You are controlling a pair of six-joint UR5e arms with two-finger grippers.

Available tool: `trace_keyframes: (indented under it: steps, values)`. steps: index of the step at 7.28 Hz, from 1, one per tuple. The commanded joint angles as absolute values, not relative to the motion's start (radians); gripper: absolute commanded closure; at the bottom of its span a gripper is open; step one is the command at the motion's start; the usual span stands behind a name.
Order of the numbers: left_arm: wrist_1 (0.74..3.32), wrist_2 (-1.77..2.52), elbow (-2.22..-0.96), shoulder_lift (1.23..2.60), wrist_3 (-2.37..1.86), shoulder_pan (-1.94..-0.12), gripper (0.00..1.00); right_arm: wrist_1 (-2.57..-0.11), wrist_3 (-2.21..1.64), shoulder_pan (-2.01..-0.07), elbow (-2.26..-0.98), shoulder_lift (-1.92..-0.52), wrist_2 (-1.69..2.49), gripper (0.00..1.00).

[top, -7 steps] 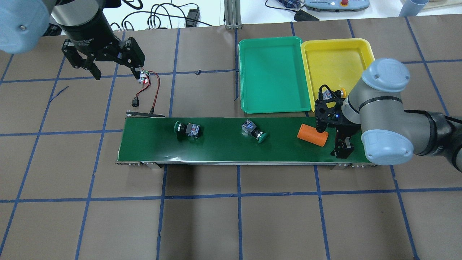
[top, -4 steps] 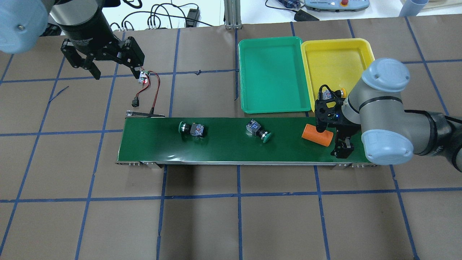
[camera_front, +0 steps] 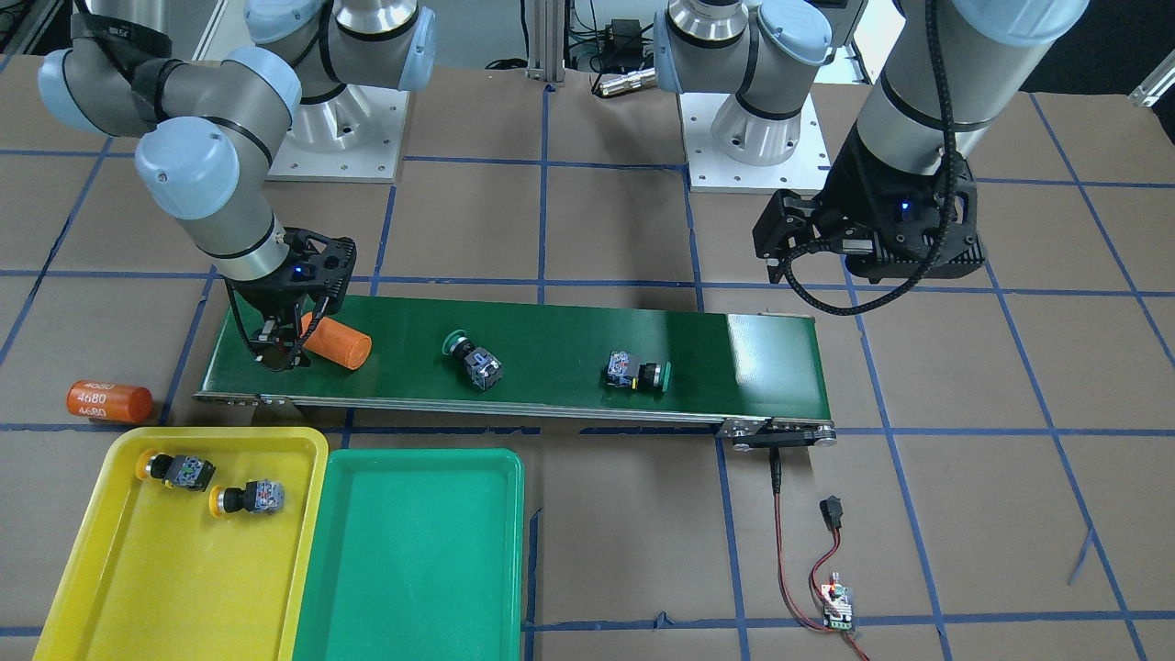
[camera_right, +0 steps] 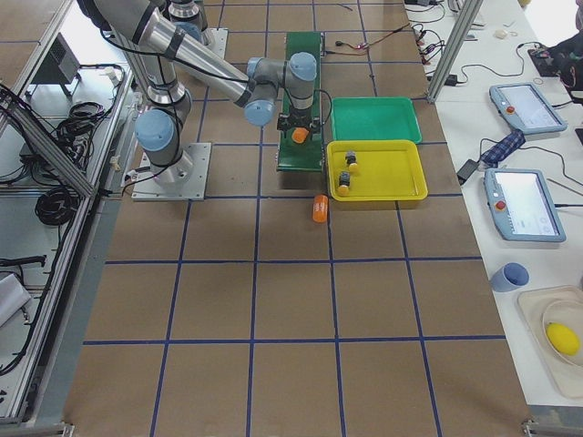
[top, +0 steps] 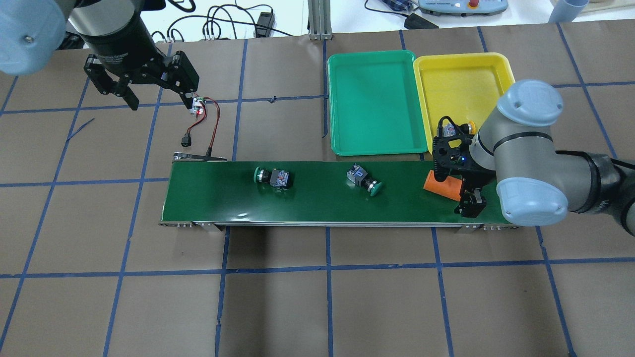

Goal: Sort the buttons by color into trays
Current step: 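Close right gripper on orange cylinder and lift it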

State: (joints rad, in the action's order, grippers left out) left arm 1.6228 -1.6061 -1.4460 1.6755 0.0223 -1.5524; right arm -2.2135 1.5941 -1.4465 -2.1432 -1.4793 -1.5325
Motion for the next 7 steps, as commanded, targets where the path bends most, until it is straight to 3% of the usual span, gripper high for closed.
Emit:
trace_keyframes:
  steps: [1,7]
  values:
    - [1.623,-1.606,-1.451,1.666,0.023,-1.552,0.00,-2.214,1.595,-1.447,-2.143,-1.477,-1.532,0.00]
    - [1.621,-1.609,-1.453,1.666,0.023,-1.551,0.00,-2.214,1.595,-1.447,-2.141,-1.476,-1.532,0.00]
